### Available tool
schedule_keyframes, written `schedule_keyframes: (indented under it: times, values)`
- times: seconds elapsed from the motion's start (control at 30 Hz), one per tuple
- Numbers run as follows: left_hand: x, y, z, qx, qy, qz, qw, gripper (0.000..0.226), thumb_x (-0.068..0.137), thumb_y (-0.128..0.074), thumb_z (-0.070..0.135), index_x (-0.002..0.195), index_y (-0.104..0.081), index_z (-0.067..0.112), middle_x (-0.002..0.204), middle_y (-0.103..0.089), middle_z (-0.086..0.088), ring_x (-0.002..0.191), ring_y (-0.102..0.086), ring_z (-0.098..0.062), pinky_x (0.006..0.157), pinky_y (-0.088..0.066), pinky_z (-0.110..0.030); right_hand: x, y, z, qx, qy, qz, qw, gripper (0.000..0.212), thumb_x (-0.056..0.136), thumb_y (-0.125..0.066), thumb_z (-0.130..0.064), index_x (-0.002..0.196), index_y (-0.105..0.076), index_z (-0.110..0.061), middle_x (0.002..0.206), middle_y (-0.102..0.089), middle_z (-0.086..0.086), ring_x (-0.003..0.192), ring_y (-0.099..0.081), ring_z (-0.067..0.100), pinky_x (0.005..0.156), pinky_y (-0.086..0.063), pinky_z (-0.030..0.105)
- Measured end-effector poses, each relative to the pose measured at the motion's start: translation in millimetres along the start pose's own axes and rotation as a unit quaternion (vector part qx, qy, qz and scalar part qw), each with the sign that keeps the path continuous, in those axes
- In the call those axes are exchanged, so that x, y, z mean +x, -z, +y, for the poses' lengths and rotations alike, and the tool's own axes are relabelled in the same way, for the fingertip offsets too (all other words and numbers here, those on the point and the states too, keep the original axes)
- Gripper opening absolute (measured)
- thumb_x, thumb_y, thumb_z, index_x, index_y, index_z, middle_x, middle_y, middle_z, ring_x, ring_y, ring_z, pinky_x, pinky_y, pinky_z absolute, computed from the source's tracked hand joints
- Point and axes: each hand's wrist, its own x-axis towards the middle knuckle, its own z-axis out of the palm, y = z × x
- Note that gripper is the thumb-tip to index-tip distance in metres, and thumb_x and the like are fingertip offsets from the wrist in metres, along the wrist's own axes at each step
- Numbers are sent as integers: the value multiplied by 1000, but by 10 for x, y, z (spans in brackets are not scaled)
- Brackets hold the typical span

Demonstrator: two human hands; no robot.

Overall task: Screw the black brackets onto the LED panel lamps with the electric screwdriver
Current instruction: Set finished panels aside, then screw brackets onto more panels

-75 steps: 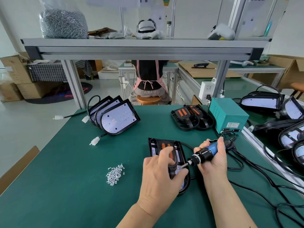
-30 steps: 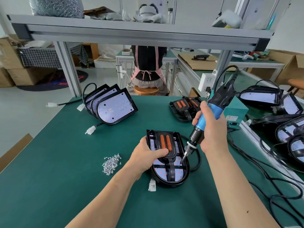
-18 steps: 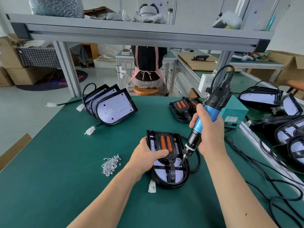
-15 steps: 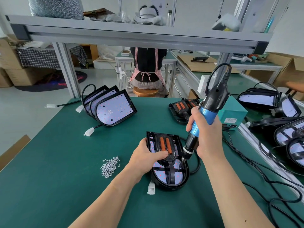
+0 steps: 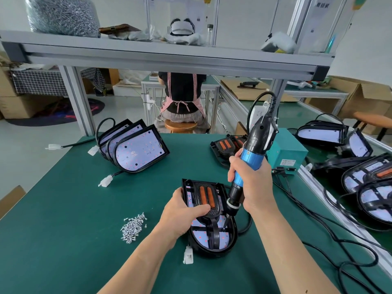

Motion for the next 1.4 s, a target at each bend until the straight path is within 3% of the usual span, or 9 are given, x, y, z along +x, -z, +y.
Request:
schedule_keyframes:
  times: [0.37, 0.53, 0.63, 0.7, 0.8, 0.9, 1.03, 1.23, 1.4]
  values:
    - [-28, -17, 12, 4, 0, 12, 1000, 61, 55, -82, 40, 110, -56, 34, 100, -75, 13, 96, -70, -11, 96, -53, -41, 42, -60, 1, -15, -33, -67, 997, 14, 75, -65, -12, 81, -53, -13, 51, -49, 9, 47, -45, 19, 56, -44, 25]
    - [-16, -2, 1, 2, 0, 5, 1000, 57, 54, -82, 41, 105, -58, 35, 94, -75, 17, 94, -70, -8, 94, -53, -37, 84, 18, -18, 16, -52, -36, 998, 23, 76, -67, -15, 97, -60, -9, 57, -50, 6, 50, -47, 20, 59, -43, 28]
    - [-18, 11, 2, 3, 1, 0, 1000, 55, 55, -82, 43, 104, -59, 36, 94, -75, 16, 95, -70, -10, 91, -53, -35, 159, 46, -117, 82, -47, 14, 995, 13, 80, -68, -13, 90, -61, -12, 59, -50, 3, 50, -47, 17, 53, -42, 23]
    - [-23, 11, 4, 3, -1, -1, 1000, 55, 55, -81, 43, 104, -60, 36, 95, -75, 15, 96, -69, -11, 92, -53, -35, 248, 72, -168, 162, -82, 89, 979, 9, 86, -68, -12, 83, -60, -15, 62, -52, 1, 51, -48, 13, 49, -42, 20]
    - [-44, 12, 12, 2, -7, -1, 1000, 55, 55, -82, 41, 105, -60, 33, 94, -75, 15, 95, -69, -10, 95, -53, -38, 263, 129, -68, 317, -188, 165, 915, 13, 92, -67, -22, 85, -57, -17, 66, -54, -4, 51, -51, 8, 51, -39, 20]
    - [-61, 17, 29, 4, -10, -1, 1000, 56, 54, -81, 44, 104, -60, 33, 90, -74, 19, 93, -70, -9, 96, -53, -40, 101, 143, 248, 392, -260, 181, 864, 23, 93, -66, -37, 93, -57, -17, 69, -56, -7, 53, -53, 5, 58, -35, 22]
    - [-77, 24, 47, 7, -12, 2, 1000, 61, 47, -79, 50, 104, -60, 35, 90, -75, 19, 92, -71, -10, 94, -54, -41, -52, 211, 584, 442, -284, 168, 834, 36, 94, -61, -50, 93, -55, -14, 60, -53, -5, 47, -51, 6, 58, -34, 23]
    - [-96, 36, 36, 11, 1, 14, 1000, 62, 49, -81, 50, 106, -59, 38, 92, -75, 19, 93, -70, -7, 92, -54, -36, -27, 373, 701, 432, -248, 175, 850, 41, 86, -64, -52, 95, -54, -13, 64, -49, -7, 49, -49, 5, 52, -38, 21]
    - [-127, 64, 29, 67, -15, 29, 997, 44, 77, -79, 51, 110, -53, 36, 95, -68, 20, 86, -60, 9, 67, -43, -13, -15, 373, 744, 421, -240, 184, 855, 42, 87, -64, -53, 95, -53, -14, 67, -50, -7, 50, -49, 5, 55, -38, 22]
